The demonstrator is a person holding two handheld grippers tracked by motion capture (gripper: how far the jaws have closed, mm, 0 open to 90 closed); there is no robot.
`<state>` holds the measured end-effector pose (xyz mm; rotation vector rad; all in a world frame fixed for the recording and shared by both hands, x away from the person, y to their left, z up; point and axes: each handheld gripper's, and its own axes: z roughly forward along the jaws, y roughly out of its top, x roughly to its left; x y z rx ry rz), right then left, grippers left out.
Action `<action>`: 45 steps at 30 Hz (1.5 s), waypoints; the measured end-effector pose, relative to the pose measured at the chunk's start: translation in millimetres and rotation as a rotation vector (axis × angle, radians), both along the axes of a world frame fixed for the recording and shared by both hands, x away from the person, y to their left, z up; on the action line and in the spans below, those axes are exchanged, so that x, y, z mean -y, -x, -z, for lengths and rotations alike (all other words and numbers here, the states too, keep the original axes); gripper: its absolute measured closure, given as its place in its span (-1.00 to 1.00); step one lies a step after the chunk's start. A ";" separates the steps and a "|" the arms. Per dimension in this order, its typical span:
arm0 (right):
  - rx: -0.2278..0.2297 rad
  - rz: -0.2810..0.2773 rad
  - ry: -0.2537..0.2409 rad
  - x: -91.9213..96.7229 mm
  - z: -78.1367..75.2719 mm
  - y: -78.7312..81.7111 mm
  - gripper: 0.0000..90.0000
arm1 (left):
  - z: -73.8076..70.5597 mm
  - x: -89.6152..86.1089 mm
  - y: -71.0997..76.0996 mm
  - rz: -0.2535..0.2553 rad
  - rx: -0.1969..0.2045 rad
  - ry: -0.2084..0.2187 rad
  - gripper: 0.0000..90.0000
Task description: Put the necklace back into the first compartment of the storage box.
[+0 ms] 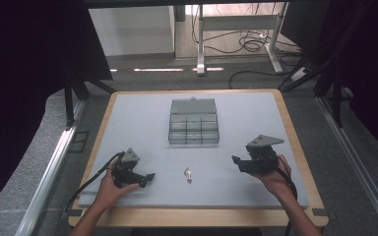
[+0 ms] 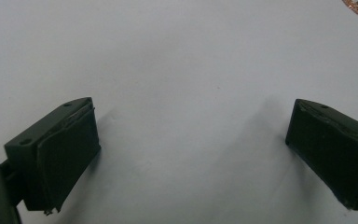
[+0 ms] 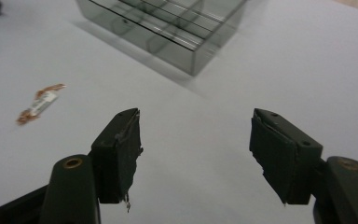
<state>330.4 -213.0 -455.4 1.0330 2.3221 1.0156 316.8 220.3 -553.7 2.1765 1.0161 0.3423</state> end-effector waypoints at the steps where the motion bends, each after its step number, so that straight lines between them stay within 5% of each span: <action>1: -0.001 -0.014 0.002 -3.3 -1.7 1.7 -0.25 | 0.0 0.0 0.0 0.000 0.000 0.000 -0.95; 14: -0.014 -0.165 0.044 -42.9 -8.9 13.5 -0.17 | 0.1 0.2 0.1 -0.003 0.000 0.002 -0.95; 30: -0.024 -0.269 0.069 -93.3 -16.7 16.3 -0.12 | -0.2 -0.1 0.2 0.001 -0.001 0.000 -0.95; 45: -0.083 -0.286 0.092 -113.5 3.6 12.2 -0.07 | -0.2 -0.1 0.1 0.001 -0.002 0.000 -0.95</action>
